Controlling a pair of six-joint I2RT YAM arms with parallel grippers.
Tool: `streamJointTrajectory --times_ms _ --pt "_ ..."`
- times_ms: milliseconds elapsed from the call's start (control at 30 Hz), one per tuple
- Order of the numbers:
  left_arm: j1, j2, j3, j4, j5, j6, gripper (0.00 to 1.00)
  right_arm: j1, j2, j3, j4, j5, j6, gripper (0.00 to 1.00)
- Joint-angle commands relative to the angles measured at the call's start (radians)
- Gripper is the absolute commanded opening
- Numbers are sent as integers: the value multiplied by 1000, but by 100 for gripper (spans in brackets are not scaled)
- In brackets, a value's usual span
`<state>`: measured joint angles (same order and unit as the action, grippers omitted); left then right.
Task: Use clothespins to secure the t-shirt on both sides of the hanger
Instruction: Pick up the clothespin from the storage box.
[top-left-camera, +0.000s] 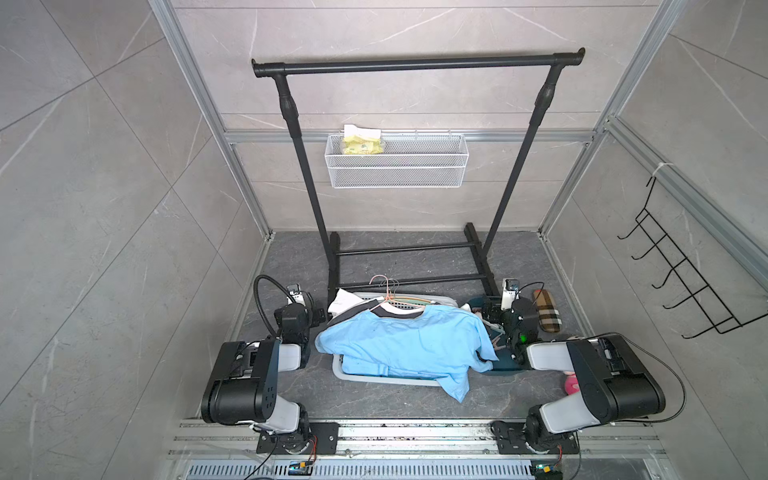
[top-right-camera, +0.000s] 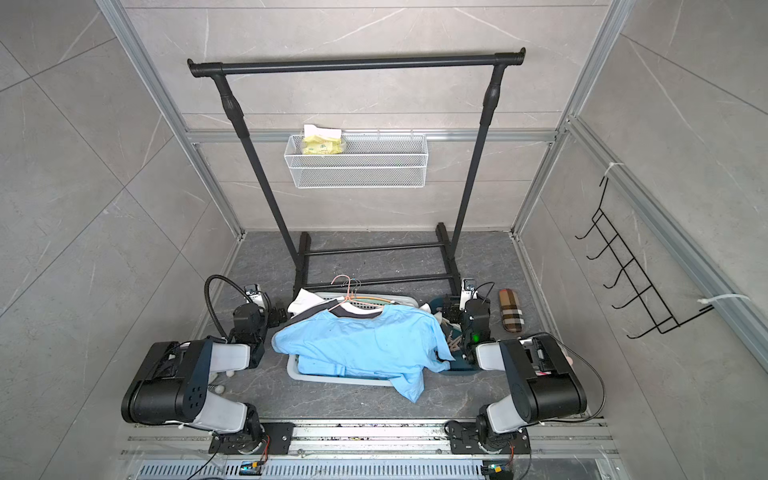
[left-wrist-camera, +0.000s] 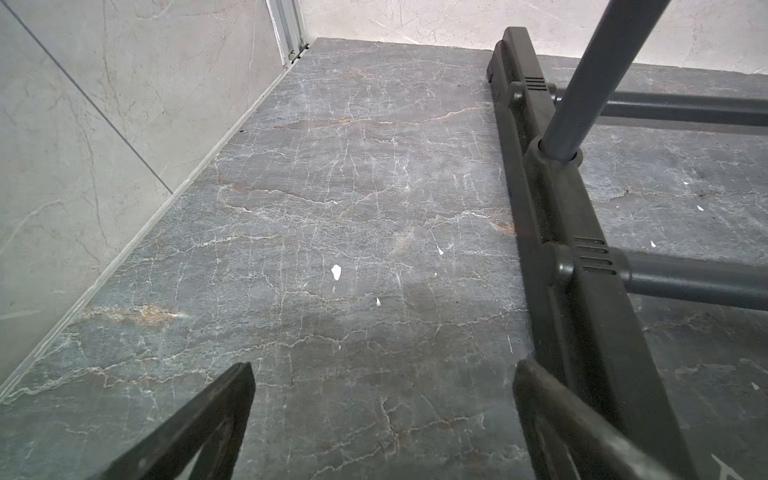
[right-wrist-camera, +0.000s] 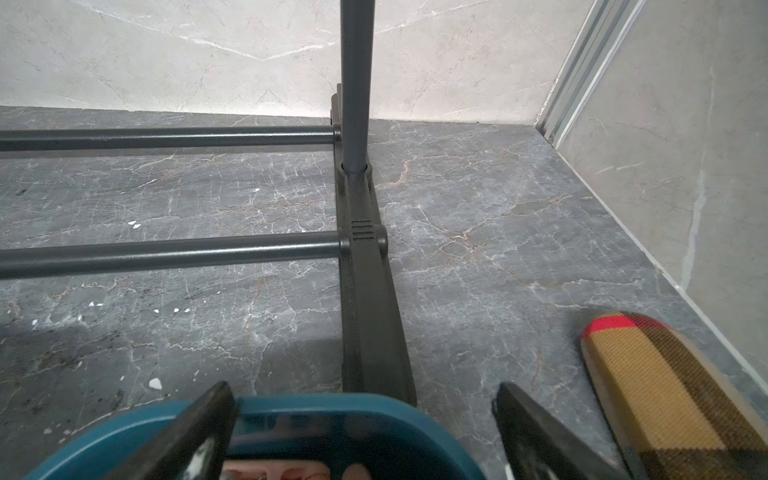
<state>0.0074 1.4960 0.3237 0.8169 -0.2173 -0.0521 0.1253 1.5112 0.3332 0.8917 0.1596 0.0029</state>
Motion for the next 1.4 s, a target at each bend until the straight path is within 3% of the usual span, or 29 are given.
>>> streamJointTrajectory --times_ms 0,667,733,800,900,967,1033,1133,1200,1300,1367 --pt "6 6 25 58 -16 19 100 7 8 20 7 -3 -10 99" --pt "6 4 23 61 -16 19 100 6 -1 13 27 2 -15 100" --pt "5 -10 18 78 -16 30 100 9 -67 28 -73 5 -17 99" --pt "3 -127 50 -98 -7 23 100 14 -172 46 -213 44 8 100" --pt "3 -322 198 -518 -164 -119 100 14 -297 138 -534 97 110 99" --pt "5 -431 237 -663 -227 -224 100 14 -333 305 -868 134 226 100" --pt "5 -524 245 -754 -239 -363 100 13 -328 425 -1076 122 292 99" --pt "6 -656 281 -948 -146 -517 100 2 -336 512 -1222 -55 344 99" --pt "6 -732 273 -960 -126 -604 100 -2 -355 547 -1299 -101 386 99" --pt "6 -805 285 -960 9 -592 100 -5 -466 549 -1372 -45 428 100" --pt "6 -800 361 -1059 124 -571 100 -6 -573 540 -1417 33 438 99"
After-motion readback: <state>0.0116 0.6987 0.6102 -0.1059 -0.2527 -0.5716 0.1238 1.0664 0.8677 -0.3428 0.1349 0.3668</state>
